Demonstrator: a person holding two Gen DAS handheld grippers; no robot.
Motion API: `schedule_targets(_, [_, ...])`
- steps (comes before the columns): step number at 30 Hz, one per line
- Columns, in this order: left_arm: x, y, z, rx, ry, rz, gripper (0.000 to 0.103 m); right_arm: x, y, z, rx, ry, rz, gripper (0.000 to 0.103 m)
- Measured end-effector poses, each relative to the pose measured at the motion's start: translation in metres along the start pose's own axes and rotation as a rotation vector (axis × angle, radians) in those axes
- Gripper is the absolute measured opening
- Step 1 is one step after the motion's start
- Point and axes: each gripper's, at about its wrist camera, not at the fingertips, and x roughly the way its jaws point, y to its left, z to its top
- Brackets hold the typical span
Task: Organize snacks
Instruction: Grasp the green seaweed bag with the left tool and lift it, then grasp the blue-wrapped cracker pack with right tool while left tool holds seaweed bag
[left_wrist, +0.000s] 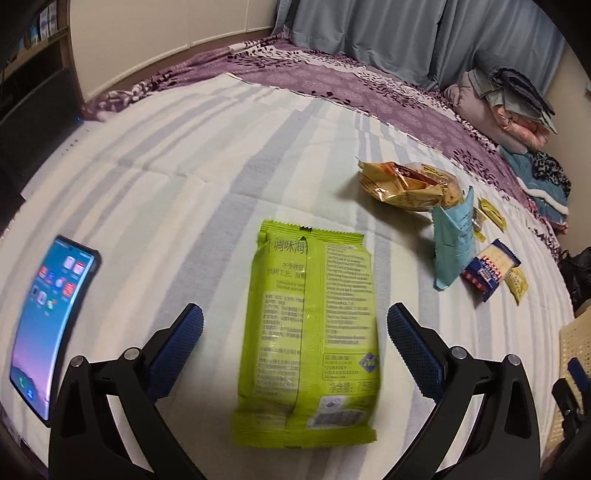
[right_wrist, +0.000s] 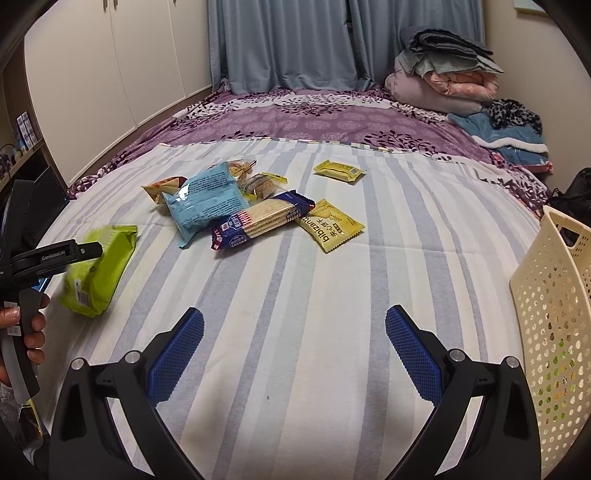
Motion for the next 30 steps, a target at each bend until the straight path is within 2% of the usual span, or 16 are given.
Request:
schedule_targets(11, [0.020,-0.008,-0.003,0.051,0.029,0.021,0.101,0.013,0.006,0.006,-0.019,0.008,0.013,0.098])
schedule_targets(15, [0.028,-0.010,-0.004,0.077,0.035,0.056,0.101,0.032,0.002,0.014,-0.005,0.021,0.041,0.098])
schedule_targets(23, [0.033,-0.002,-0.006,0.084,0.043,0.048,0.101,0.081,0.004,0.047,-0.022,0.047,0.064,0.098])
schedule_targets(30, [0.034,-0.004,-0.008,0.108,0.030,0.049,0.101,0.116,0.008,0.060,0.097,0.127,0.182,0.098])
